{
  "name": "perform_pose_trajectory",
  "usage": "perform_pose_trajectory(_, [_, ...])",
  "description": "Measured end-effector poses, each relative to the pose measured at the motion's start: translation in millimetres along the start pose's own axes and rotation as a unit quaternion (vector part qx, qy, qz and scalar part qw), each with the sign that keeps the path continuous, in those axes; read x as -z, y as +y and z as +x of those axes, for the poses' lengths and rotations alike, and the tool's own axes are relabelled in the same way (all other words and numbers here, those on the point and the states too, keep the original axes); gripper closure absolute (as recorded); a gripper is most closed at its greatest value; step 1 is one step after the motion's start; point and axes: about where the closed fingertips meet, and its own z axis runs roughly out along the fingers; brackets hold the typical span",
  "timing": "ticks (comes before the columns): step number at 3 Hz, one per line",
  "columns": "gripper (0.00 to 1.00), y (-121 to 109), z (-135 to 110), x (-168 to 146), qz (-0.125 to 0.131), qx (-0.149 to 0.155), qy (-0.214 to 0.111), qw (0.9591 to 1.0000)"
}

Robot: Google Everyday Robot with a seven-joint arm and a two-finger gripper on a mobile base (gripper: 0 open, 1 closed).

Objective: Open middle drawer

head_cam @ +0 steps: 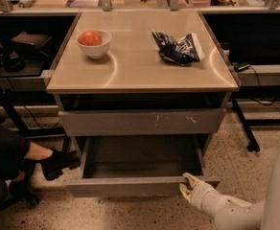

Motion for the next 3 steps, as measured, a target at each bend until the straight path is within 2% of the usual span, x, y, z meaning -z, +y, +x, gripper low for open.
perform_pose_trajectory(1, [1.00, 12, 4, 7, -0.004, -0.001, -0.005, 1.0000])
perform_pose_trajectory(2, [1.00, 9, 1, 11, -0.004, -0.001, -0.005, 1.0000])
perform_pose_trajectory(3, [1.00, 22, 0, 14, -0.013, 0.003, -0.012, 0.9998])
